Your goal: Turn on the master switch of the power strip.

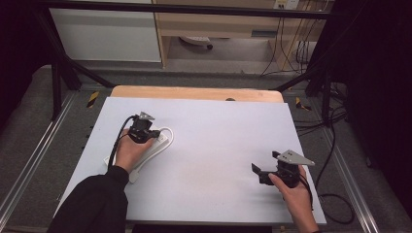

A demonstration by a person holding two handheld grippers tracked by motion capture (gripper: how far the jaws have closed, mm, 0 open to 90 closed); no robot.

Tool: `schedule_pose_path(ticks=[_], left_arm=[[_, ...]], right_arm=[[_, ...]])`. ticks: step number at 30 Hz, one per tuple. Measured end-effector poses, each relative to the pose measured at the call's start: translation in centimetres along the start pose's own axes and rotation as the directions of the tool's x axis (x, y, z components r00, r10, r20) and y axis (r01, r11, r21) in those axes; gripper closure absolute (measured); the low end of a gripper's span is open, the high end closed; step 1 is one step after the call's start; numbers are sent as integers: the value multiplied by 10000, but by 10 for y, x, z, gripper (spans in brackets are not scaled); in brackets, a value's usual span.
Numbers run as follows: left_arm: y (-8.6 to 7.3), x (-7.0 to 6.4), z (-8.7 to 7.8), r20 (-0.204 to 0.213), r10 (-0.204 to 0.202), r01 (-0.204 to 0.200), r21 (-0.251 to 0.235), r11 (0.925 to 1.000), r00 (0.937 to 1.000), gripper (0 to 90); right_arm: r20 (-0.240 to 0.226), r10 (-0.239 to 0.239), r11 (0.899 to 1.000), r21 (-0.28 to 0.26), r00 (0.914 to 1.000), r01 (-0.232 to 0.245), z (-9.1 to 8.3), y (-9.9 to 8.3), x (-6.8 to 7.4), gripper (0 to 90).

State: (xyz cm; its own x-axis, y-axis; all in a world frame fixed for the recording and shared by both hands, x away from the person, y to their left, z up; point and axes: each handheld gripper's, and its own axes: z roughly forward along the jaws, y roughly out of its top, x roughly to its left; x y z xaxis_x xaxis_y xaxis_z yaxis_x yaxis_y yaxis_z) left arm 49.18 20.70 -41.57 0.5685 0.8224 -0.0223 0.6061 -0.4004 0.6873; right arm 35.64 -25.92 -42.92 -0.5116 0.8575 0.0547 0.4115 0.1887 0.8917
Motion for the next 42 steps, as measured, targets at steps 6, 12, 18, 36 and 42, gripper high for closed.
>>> schedule_pose_path(ticks=[6,12,18,36,42], left_arm=[[1,0,1,-13,4,-4,-61,10000,10000,900],[1,0,2,26,-9,9,-66,10000,10000,900],[2,-2,4,82,9,-9,-68,10000,10000,900],[4,-4,6,-89,240,-239,61,9997,9997,900],[5,-6,7,-190,313,-312,74,9995,9993,900]], right_arm=[[29,-19,10000,-14,10000,19,0,0,0,43],[42,-34,10000,-43,10000,34,-1,0,0,43],[56,-30,10000,-55,10000,30,0,0,-1,44],[71,-37,10000,-49,10000,38,-1,0,-1,44],[61,-8,10000,-49,10000,8,-1,0,-1,44]])
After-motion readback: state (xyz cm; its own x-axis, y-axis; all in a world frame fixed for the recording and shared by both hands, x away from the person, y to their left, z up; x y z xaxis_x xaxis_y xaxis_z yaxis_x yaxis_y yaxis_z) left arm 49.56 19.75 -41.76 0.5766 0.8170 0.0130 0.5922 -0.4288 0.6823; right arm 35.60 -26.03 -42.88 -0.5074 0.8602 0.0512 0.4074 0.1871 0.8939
